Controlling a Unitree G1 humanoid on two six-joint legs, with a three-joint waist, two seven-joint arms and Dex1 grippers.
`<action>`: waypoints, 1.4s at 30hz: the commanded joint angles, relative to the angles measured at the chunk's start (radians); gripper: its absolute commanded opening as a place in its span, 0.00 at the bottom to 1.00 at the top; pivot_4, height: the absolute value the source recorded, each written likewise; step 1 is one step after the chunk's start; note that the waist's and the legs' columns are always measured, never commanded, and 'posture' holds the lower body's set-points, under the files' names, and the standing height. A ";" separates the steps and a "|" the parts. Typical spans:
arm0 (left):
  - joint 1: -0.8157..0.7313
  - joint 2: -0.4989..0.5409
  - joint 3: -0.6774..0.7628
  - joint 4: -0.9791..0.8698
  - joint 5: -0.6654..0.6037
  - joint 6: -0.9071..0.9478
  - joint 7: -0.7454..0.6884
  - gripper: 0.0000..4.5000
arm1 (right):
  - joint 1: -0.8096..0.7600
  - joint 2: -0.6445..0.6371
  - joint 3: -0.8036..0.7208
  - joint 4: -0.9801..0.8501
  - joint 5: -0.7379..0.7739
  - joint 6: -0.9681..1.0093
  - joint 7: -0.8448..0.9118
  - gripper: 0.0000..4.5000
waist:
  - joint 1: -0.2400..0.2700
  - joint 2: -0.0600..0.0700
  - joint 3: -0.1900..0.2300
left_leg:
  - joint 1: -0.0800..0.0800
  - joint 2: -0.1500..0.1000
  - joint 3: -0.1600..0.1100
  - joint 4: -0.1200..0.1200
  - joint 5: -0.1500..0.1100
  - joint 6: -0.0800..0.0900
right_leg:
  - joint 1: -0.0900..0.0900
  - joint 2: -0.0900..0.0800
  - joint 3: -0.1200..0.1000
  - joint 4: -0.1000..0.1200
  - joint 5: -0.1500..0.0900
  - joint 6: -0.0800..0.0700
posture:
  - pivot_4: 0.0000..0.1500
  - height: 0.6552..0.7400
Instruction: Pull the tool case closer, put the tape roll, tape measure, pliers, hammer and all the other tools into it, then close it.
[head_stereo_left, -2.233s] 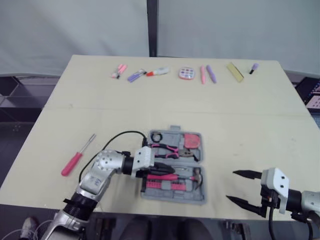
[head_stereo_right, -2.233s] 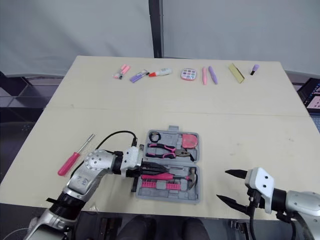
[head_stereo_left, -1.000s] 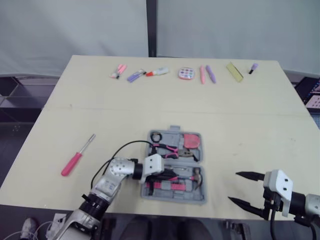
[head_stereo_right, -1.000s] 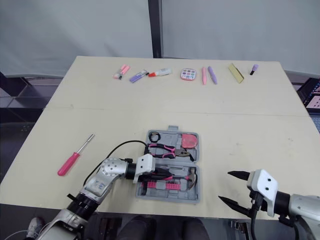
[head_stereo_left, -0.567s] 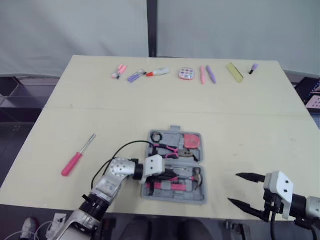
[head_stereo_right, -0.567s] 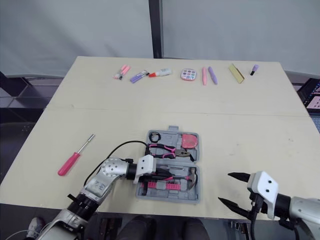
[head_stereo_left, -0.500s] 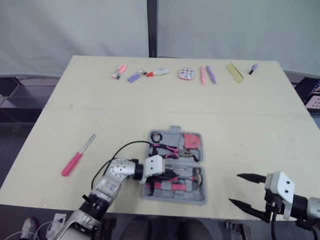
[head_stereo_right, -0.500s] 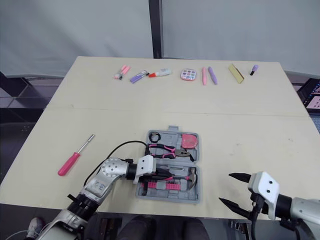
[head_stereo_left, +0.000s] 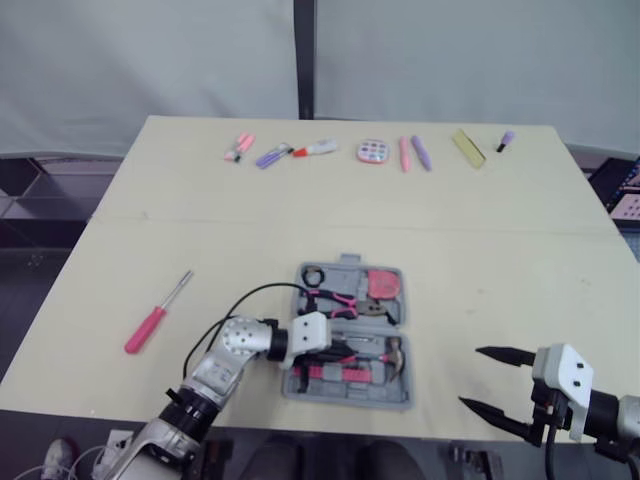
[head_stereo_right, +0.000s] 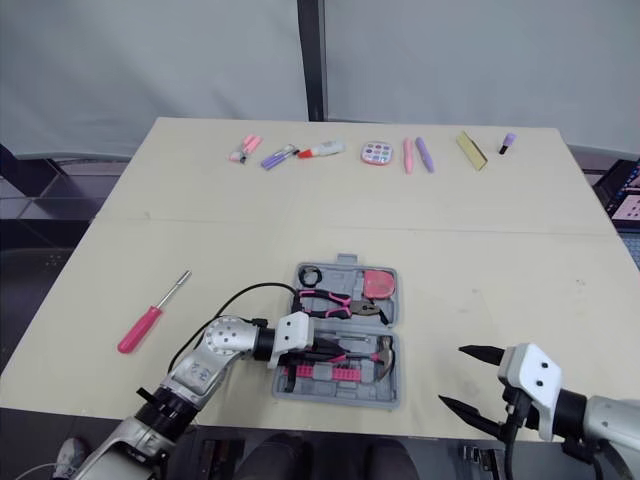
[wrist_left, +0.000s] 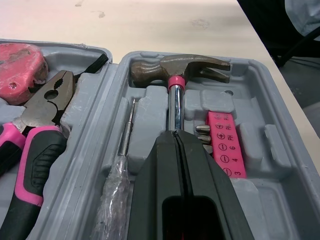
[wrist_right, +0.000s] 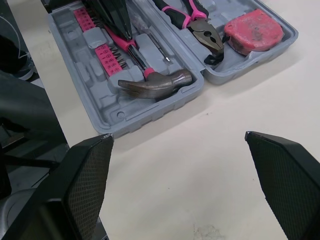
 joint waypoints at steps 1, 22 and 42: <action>0.027 0.016 -0.044 0.073 0.063 0.023 0.002 0.01 | 0.013 0.010 -0.036 -0.037 0.019 0.004 -0.008 1.00 | 0.000 0.000 -0.001 | 0.000 0.000 0.000 0.000 0.000 0.000 | 0.000 0.000 0.000 0.000 0.000 0.000 | 1.00 0.69; 0.014 0.014 -0.103 0.164 0.109 0.023 0.017 0.01 | 0.027 0.012 -0.055 -0.052 0.019 0.020 -0.011 1.00 | 0.004 0.005 -0.010 | 0.008 0.000 -0.002 -0.002 -0.001 0.001 | 0.016 0.000 0.002 -0.014 0.000 0.000 | 1.00 0.69; 0.023 -0.001 -0.097 0.173 0.093 0.026 0.020 0.01 | 0.037 0.007 -0.072 -0.044 0.021 0.015 0.003 1.00 | 0.004 0.007 -0.017 | 0.008 0.000 -0.002 -0.002 -0.001 0.002 | 0.017 0.000 0.003 -0.019 0.000 0.000 | 1.00 0.69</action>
